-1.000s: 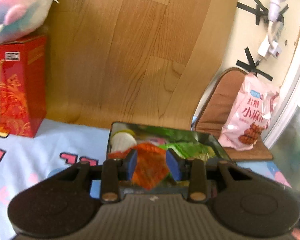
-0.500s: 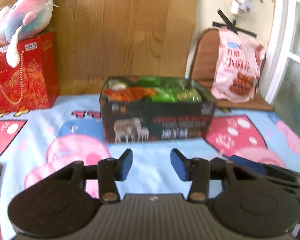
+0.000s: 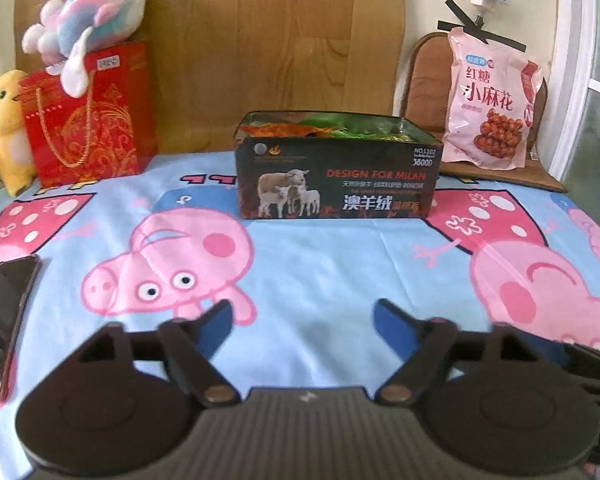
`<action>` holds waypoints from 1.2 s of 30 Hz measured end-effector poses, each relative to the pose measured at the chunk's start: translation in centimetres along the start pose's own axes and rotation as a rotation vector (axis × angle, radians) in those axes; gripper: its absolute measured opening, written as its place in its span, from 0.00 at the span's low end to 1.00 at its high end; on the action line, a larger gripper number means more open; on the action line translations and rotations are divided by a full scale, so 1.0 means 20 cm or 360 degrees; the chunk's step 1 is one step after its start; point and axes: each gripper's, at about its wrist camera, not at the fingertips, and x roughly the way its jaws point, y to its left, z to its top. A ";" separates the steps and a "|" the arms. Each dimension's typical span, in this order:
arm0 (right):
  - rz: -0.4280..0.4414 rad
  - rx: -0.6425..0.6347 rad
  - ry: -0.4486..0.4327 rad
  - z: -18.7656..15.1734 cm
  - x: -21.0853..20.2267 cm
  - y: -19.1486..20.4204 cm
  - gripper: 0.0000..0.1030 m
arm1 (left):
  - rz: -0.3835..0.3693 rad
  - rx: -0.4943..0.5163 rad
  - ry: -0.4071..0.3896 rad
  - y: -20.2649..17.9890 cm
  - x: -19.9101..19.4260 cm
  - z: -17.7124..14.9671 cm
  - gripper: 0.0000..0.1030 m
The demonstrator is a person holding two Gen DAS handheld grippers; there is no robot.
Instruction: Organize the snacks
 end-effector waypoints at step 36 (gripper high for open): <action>-0.0089 0.0102 0.0017 0.00 -0.02 -0.07 1.00 | 0.0252 0.0077 -0.0124 -0.09 -0.15 0.06 1.00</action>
